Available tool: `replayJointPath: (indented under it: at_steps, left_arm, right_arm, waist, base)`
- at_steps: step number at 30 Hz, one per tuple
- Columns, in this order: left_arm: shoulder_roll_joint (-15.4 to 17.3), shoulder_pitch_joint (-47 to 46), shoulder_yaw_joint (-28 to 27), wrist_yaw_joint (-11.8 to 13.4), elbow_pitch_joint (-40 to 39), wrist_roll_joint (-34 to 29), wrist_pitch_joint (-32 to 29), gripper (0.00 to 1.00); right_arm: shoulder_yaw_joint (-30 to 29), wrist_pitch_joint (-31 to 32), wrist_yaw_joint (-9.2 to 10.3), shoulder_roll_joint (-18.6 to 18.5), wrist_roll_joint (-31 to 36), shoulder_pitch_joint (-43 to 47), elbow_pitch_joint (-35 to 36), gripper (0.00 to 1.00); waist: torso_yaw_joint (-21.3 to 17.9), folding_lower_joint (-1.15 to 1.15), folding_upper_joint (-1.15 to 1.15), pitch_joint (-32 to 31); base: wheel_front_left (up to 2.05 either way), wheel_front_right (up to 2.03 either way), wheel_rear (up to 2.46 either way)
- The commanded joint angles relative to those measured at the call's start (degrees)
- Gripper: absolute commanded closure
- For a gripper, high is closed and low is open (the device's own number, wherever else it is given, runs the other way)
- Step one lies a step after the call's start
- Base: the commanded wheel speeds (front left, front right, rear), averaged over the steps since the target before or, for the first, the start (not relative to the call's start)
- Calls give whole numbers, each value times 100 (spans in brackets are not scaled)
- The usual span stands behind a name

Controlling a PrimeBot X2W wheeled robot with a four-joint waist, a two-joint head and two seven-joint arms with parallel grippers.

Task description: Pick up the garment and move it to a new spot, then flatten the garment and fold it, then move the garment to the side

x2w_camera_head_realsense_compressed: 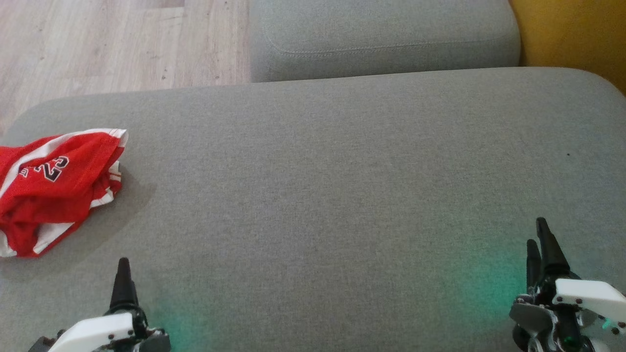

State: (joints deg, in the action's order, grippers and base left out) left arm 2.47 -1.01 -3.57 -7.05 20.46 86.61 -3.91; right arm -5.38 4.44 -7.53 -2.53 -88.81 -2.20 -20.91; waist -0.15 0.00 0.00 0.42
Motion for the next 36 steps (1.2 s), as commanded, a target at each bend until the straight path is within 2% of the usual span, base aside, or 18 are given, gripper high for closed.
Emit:
replayJointPath:
  at_steps: [1,10,36]
  left_arm:
    - [80,-304,-5,-5,-187,-31,22,0]
    - [149,-408,60,-8,-188,-731,173,0]
    - [443,-759,290,29,-14,-3086,626,0]
  right_arm:
    - [33,-62,0,-98,34,-348,194,0]
    - [193,-215,1,-159,583,-552,107,0]
    - [641,-671,2,-280,2769,-1219,-553,0]
  waist:
    - [1,0,0,-1]
    - [-15,0,0,39]
    - [-65,0,0,145]
  base:
    - [0,0,0]
    - [0,0,0]
    - [0,0,0]
